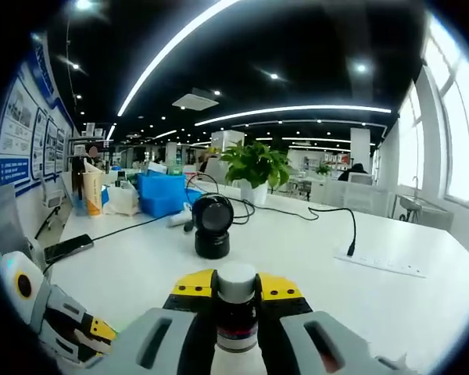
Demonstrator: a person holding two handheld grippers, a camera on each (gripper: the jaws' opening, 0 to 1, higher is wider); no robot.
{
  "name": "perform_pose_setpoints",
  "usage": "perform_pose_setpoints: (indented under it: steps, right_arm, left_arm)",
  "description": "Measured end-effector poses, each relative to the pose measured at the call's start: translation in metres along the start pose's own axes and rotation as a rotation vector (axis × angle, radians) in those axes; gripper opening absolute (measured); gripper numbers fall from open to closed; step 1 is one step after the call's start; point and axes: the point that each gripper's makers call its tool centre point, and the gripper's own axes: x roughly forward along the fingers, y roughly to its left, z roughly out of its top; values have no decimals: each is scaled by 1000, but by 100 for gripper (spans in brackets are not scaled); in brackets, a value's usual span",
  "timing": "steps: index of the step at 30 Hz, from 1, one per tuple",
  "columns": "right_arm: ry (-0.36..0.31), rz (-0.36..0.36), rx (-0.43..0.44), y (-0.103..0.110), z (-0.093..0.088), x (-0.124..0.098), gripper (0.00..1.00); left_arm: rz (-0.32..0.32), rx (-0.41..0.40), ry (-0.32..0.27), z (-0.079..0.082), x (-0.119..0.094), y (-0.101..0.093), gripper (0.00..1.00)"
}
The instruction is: Rotate the medicine bottle to make it face forward pick up the medicine bottle inspect the drug traceability code place the medicine on the table
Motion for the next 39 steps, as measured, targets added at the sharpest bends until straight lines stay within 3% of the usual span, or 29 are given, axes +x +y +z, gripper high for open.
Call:
perform_pose_setpoints:
  steps: [8,22,39]
  right_arm:
    - [-11,-8,-9,-12,20,12,14]
    - [-10,9,10,-16,34,48,14]
    - [-4,50,29,-8,36,98,14]
  left_arm:
    - [0,-2,-2,1,0,0,3]
    - [7,9,-1,0,0,0,3]
    - [4,4,-3,1,-1,-2,3]
